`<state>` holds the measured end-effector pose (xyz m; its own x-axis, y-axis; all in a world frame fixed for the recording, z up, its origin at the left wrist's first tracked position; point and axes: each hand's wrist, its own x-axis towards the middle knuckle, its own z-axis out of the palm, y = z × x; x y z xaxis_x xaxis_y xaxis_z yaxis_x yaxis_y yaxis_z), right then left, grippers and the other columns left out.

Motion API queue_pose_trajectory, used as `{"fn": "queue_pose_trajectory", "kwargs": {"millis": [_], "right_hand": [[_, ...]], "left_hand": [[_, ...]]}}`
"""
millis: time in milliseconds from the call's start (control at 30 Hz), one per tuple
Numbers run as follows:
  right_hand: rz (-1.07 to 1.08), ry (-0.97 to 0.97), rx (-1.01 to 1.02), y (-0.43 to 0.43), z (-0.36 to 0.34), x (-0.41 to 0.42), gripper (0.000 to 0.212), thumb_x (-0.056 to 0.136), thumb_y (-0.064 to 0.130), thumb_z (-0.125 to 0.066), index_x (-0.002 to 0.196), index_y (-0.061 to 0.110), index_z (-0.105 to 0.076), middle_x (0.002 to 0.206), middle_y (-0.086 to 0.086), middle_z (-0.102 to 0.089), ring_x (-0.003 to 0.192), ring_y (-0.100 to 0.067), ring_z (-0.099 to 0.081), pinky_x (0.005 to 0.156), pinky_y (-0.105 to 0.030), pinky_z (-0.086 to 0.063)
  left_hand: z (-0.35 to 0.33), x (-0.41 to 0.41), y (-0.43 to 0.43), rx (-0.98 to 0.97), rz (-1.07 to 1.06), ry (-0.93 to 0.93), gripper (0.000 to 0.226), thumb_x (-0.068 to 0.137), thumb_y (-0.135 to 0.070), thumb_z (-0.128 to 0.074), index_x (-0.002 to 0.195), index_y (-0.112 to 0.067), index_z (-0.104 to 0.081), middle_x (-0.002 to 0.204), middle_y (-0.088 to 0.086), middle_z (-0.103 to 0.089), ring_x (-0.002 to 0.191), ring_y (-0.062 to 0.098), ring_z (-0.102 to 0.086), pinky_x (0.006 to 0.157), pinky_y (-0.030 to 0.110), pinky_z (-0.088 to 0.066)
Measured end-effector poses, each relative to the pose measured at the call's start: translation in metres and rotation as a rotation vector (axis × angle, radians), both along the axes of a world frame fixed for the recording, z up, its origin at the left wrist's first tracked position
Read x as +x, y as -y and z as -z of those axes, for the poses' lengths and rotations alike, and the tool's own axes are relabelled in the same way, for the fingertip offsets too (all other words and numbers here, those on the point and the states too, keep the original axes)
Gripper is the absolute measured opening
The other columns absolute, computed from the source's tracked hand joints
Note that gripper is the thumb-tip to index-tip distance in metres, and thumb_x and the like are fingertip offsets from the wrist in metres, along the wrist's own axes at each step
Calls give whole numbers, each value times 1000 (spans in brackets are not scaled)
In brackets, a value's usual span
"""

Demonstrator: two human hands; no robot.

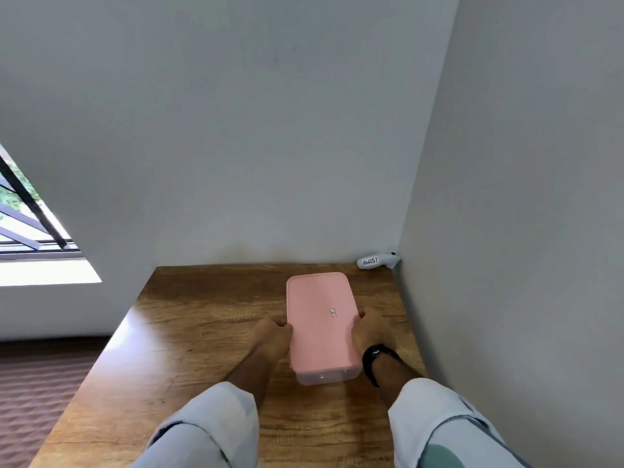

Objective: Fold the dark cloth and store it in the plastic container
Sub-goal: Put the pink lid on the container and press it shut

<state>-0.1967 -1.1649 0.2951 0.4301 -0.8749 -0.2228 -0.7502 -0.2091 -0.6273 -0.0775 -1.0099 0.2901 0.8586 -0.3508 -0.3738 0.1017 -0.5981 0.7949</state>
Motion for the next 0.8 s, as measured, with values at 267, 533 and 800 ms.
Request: {"fn": "queue_pose_trajectory", "kwargs": {"millis": [267, 533, 800], "right_hand": [[-98, -43, 92, 13, 5, 9, 46, 104, 34, -32, 134, 11, -58, 137, -14, -61, 122, -35, -58, 100, -40, -45], [-184, 141, 151, 23, 24, 7, 41, 105, 33, -29, 117, 11, -62, 110, -12, -67, 92, -26, -60, 79, -33, -44], [-91, 112, 105, 20, 36, 30, 46, 104, 41, -32, 121, 8, -59, 118, -15, -66, 100, -33, -62, 85, -37, -45]], "left_hand": [[5, -3, 11, -45, 78, 97, 47, 103, -8, -42, 146, -21, -57, 136, 7, -67, 116, 25, -63, 99, 43, -55], [14, -6, 15, 238, 256, 377, 57, 105, -17, -33, 162, -22, -28, 149, 12, -43, 121, 28, -59, 104, 41, -52], [16, 1, 8, 164, 179, 312, 55, 94, -17, -41, 149, -19, -44, 146, 12, -53, 124, 34, -60, 102, 47, -51]]}}
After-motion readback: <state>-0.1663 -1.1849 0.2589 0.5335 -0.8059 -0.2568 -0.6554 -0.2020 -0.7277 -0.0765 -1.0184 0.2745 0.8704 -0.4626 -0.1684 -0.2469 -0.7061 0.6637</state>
